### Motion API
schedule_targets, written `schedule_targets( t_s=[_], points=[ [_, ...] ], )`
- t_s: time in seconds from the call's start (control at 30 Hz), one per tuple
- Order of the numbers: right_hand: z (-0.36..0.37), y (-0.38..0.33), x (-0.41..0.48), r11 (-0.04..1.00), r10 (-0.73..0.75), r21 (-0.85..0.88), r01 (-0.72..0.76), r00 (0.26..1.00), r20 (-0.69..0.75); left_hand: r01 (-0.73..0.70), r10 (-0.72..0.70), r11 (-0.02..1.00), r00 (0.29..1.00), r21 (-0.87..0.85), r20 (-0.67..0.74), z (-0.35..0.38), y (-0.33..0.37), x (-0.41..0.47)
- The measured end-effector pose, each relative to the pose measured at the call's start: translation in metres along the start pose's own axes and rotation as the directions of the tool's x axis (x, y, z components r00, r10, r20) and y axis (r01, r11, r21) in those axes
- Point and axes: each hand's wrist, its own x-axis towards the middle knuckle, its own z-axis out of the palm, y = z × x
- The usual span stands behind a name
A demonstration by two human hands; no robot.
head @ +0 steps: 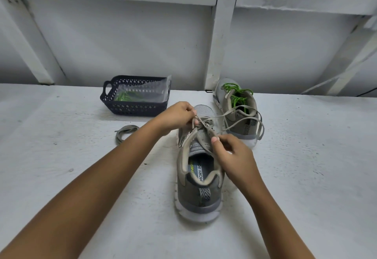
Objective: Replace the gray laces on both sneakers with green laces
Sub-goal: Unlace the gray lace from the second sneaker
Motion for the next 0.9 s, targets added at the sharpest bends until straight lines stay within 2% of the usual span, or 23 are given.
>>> schedule_targets(
  t_s=[0.1, 0.27, 0.37, 0.43, 0.5, 0.7, 0.77, 0.83, 0.9],
  points=[
    [0.004, 0.001, -0.002, 1.000, 0.003, 0.023, -0.002, 1.000, -0.031, -0.018, 0.018, 0.999, 1.000, 0.049, -0.010, -0.002, 0.009, 0.008],
    [0.008, 0.002, -0.003, 1.000, -0.003, 0.025, 0.004, 0.999, -0.051, -0.013, 0.009, 0.995, 0.999, -0.094, -0.048, -0.005, 0.008, 0.004],
    [0.007, 0.003, -0.004, 1.000, -0.009, 0.028, 0.011, 0.998, -0.060, -0.028, 0.041, 0.995, 0.990, 0.098, -0.136, -0.010, 0.000, -0.009],
    [0.008, 0.004, -0.003, 0.999, -0.011, 0.034, 0.013, 0.998, -0.063, -0.027, 0.043, 0.984, 0.995, 0.174, -0.088, -0.014, -0.006, -0.020],
    [0.009, 0.004, -0.002, 0.999, -0.011, 0.030, 0.013, 0.997, -0.071, -0.040, 0.042, 0.984, 0.999, 0.176, -0.009, -0.013, -0.011, -0.030],
    [0.008, 0.003, -0.002, 1.000, -0.017, 0.021, 0.019, 0.998, -0.063, -0.044, 0.040, 0.999, 0.982, -0.022, -0.187, -0.004, -0.017, -0.029],
    [0.007, 0.003, -0.003, 1.000, -0.016, 0.016, 0.017, 0.998, -0.062, -0.022, -0.034, 0.977, 0.965, -0.212, -0.259, -0.011, -0.012, -0.026],
    [0.008, 0.004, -0.002, 1.000, -0.010, 0.020, 0.012, 0.998, -0.065, 0.011, -0.148, 0.899, 0.948, -0.437, -0.281, -0.019, -0.010, -0.024],
    [0.008, 0.004, -0.002, 1.000, -0.006, 0.019, 0.007, 0.998, -0.061, 0.039, -0.177, 0.898, 0.944, -0.439, -0.278, -0.021, -0.011, -0.024]
  ],
)
